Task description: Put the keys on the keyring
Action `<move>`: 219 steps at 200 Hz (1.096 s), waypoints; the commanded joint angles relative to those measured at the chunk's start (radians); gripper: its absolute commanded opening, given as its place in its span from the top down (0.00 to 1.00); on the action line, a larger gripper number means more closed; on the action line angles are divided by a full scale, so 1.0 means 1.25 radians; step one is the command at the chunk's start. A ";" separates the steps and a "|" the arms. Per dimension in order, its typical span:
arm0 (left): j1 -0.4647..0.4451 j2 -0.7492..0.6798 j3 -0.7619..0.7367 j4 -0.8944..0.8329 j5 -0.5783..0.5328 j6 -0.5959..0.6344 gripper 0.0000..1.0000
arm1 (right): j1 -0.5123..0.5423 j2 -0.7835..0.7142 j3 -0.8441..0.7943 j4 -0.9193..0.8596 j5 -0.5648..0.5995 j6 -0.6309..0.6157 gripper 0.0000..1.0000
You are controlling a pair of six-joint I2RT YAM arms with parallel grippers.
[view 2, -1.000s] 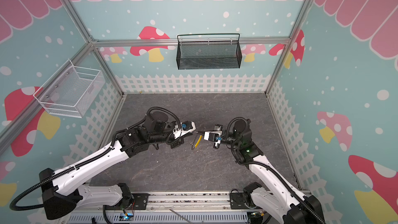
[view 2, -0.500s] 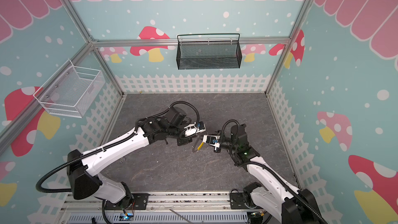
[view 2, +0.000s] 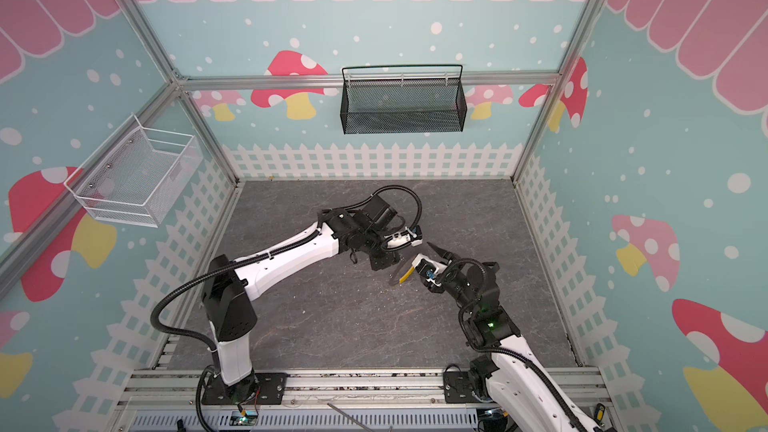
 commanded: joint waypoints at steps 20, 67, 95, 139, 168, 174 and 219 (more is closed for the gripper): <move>0.006 0.118 0.124 0.001 0.014 -0.133 1.00 | -0.003 0.017 -0.008 -0.021 0.130 -0.002 0.40; 0.096 0.110 -0.015 0.105 0.055 -0.174 1.00 | -0.003 0.098 0.003 -0.013 0.064 -0.011 0.41; 0.131 0.107 -0.089 0.119 0.043 -0.135 1.00 | -0.003 0.123 -0.003 0.009 0.020 -0.013 0.42; 0.189 0.105 -0.186 0.113 -0.012 -0.078 1.00 | -0.003 0.159 -0.007 0.018 -0.030 -0.020 0.41; 0.217 0.113 -0.214 0.120 -0.068 -0.072 0.98 | -0.003 0.196 -0.003 0.031 -0.043 -0.013 0.41; 0.220 0.113 -0.217 0.119 -0.076 -0.071 0.97 | -0.003 0.205 -0.001 0.035 -0.042 -0.009 0.41; 0.240 0.105 -0.230 0.079 -0.112 -0.078 0.71 | -0.003 0.241 0.007 0.049 0.009 0.014 0.39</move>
